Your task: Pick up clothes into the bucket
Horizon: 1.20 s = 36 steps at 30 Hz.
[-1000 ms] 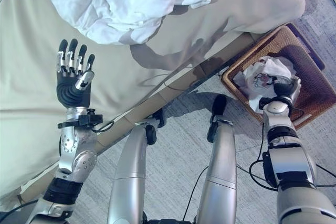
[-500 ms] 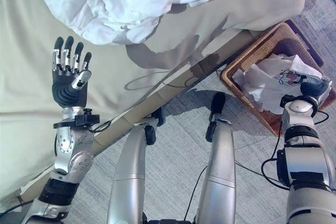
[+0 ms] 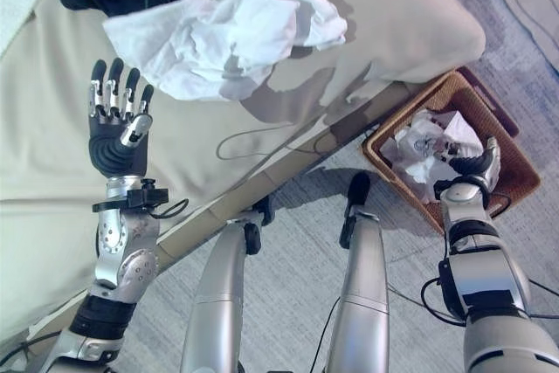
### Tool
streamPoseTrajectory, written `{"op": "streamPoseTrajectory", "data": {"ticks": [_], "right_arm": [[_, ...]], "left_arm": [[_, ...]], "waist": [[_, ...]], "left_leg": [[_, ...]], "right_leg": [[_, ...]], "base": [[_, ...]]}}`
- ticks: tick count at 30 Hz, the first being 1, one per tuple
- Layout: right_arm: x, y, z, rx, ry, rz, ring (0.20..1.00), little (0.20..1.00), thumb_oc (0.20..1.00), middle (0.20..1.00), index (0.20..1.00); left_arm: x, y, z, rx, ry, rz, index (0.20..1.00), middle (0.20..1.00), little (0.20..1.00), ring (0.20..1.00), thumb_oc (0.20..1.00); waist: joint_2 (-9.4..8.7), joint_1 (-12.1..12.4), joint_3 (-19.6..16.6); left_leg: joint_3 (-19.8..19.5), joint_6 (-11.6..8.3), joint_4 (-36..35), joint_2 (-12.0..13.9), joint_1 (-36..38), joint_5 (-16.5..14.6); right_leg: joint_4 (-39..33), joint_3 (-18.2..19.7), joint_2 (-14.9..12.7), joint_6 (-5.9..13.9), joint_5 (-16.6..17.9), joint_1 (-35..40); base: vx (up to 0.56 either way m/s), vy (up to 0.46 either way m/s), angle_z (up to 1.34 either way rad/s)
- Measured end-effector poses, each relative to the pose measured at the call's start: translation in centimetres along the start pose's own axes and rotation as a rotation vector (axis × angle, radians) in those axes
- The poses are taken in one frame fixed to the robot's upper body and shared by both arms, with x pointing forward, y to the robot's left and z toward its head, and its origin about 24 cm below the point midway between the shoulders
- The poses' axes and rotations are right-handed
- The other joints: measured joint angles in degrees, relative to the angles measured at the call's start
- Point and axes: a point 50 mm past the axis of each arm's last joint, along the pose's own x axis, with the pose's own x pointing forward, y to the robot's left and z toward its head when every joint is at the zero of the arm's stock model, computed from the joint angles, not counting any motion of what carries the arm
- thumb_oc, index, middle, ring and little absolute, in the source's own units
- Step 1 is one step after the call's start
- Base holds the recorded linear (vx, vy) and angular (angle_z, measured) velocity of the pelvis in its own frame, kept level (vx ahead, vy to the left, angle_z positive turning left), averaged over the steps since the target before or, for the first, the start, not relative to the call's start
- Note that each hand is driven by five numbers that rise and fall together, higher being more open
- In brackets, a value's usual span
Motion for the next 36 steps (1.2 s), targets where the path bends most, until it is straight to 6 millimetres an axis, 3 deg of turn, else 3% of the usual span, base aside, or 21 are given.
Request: {"op": "streamPoseTrajectory", "data": {"ticks": [6,10,14,19,23,26,30,36], "right_arm": [[-1.9,1.6,-4.5,-0.066,0.113,0.058,1.000,1.000,1.000,1.000,1.000],[-3.1,1.4,-7.6,-0.067,0.200,0.058,1.000,1.000,1.000,1.000,1.000],[-4.0,1.2,-9.4,-0.070,0.224,0.066,1.000,1.000,1.000,1.000,1.000],[-5.9,3.6,-8.4,0.147,0.146,0.122,1.000,1.000,1.000,1.000,1.000],[-9.2,6.5,-7.3,0.403,0.090,0.230,1.000,1.000,1.000,1.000,1.000],[-10.0,7.2,-6.1,0.525,0.057,0.301,1.000,1.000,1.000,1.000,1.000],[-11.3,8.6,-4.2,0.568,-0.013,0.412,1.000,1.000,1.000,1.000,1.000],[-15.0,12.0,-0.5,0.586,-0.160,0.645,1.000,1.000,1.000,1.000,1.000]], "left_arm": [[0.0,0.1,-0.7,-0.001,0.017,0.027,1.000,1.000,1.000,1.000,1.000],[-0.4,1.1,-1.4,0.037,0.053,0.064,1.000,1.000,1.000,1.000,1.000],[-0.9,1.7,-2.1,0.091,0.087,0.078,1.000,1.000,1.000,1.000,1.000],[-2.1,3.5,-3.5,0.221,0.170,0.134,1.000,1.000,1.000,1.000,1.000],[-2.9,4.8,-4.4,0.334,0.234,0.158,1.000,1.000,1.000,1.000,1.000],[-2.9,5.6,-4.8,0.447,0.262,0.152,1.000,1.000,1.000,1.000,1.000],[-3.1,6.6,-6.6,0.665,0.352,0.126,1.000,1.000,1.000,1.000,1.000],[-1.5,5.9,-8.1,1.035,0.333,-0.023,1.000,1.000,1.000,1.000,1.000]], "waist": [[-0.78,0.00,-2.01],[-1.50,0.04,-2.82],[-2.40,-0.33,-3.68],[-3.52,-2.85,-4.35],[-4.29,-3.13,-5.54],[-4.37,-3.18,-5.85],[-4.40,-3.22,-5.85],[-5.24,-2.87,-4.95]], "left_leg": [[-2.52,-1.91,-8.83,-1.14,8.38,4.76],[-4.44,-2.32,-15.48,-1.17,16.93,6.21],[-6.17,-2.69,-20.52,-0.77,23.62,8.40],[-7.68,-2.99,-24.23,0.51,30.04,9.12],[-7.52,-3.10,-25.79,2.03,34.55,9.32],[-7.42,-3.04,-27.09,2.28,35.08,9.55],[-7.13,-3.05,-27.02,2.11,35.85,9.57],[-5.87,-3.06,-26.38,1.59,34.01,9.62]], "right_leg": [[-4.94,-4.30,-1.00,-0.24,0.63,9.01],[-8.46,-6.94,-0.83,-0.08,0.31,17.71],[-11.89,-9.67,-0.01,-0.09,0.35,25.03],[-15.89,-12.18,1.61,-0.05,0.47,32.83],[-18.42,-12.51,3.24,-0.22,0.68,37.44],[-18.57,-12.82,3.41,-0.26,0.73,37.57],[-18.73,-12.72,3.20,-0.33,0.99,38.26],[-18.68,-11.35,2.78,0.03,1.74,35.78]], "base": [[-0.02,-0.072,0.21],[0.05,-0.086,0.22],[0.06,-0.075,0.17],[0.07,-0.049,0.09],[0.03,0.004,-0.08],[0.04,0.066,0.00],[0.00,0.096,-0.01],[-0.05,0.103,-0.07]]}}
